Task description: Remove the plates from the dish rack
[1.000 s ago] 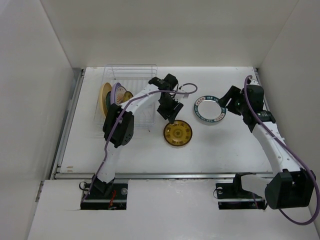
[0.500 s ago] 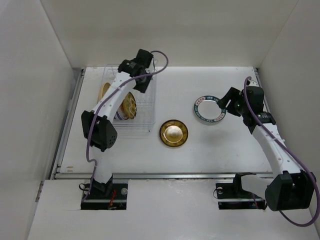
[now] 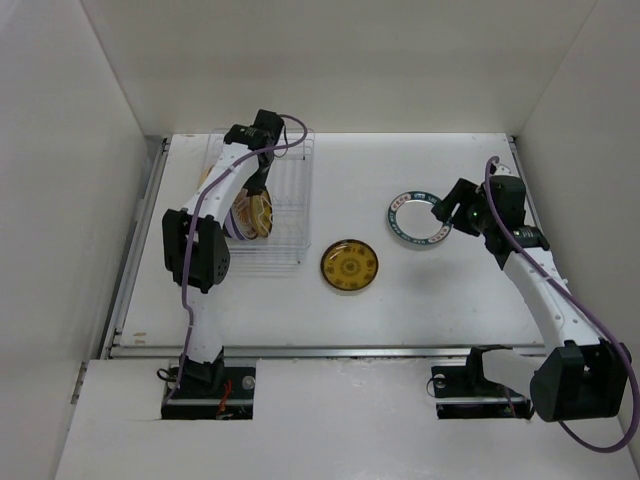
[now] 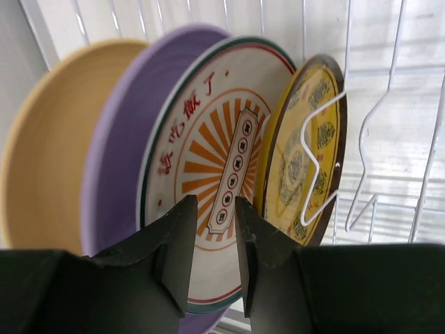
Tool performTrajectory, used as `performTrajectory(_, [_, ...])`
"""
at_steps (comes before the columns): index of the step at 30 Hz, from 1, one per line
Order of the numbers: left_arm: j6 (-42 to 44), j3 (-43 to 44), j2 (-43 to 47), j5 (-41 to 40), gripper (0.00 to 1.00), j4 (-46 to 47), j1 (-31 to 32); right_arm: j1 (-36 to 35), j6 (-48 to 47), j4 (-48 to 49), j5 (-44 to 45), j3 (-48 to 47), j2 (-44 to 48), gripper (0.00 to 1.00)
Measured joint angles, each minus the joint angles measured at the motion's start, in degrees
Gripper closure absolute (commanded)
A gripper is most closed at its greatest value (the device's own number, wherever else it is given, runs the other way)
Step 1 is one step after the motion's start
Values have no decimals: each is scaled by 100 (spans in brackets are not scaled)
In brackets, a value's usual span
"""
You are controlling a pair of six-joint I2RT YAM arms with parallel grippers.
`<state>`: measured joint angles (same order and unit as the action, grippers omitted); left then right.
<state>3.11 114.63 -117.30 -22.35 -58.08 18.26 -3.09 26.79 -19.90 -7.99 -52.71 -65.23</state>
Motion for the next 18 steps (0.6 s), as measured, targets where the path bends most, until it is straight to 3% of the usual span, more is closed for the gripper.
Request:
performTrajectory(6, [-44, -168, -2, 57, 73, -9, 0, 0, -33, 2, 0, 0, 0, 32])
performTrajectory(11, [-57, -118, 4, 39, 63, -17, 7, 0, -48, 2, -26, 2, 0, 32])
performTrajectory(18, [-24, 592, 85, -37, 55, -101, 114, 0, -48, 31, -175, 26, -50, 32])
